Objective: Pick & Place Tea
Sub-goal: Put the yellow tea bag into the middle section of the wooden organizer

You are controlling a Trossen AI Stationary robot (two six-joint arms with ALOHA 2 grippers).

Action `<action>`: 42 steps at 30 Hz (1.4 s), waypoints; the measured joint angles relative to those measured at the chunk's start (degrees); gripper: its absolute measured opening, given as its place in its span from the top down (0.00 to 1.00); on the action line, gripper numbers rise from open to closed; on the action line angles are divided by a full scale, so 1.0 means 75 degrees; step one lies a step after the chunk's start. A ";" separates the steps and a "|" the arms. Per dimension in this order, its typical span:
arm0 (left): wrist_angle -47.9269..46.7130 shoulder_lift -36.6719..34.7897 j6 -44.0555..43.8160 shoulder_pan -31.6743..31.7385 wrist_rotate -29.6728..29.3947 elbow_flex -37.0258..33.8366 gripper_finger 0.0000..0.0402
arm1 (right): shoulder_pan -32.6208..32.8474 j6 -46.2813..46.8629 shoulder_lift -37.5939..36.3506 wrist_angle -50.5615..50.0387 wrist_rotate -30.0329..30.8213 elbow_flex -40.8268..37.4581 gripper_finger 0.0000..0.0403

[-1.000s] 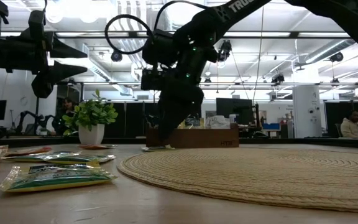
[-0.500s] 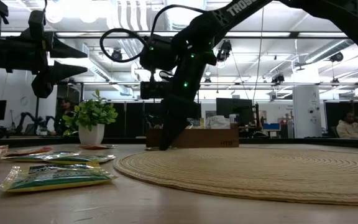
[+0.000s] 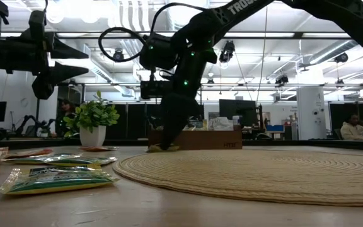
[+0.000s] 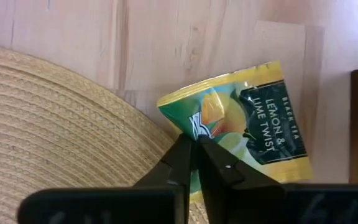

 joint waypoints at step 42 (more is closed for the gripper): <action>-0.0001 0.0003 0.0000 -0.0003 0.0000 0.0000 0.57 | -0.1172 0.0662 -0.1398 -0.0932 0.2763 -0.0680 0.97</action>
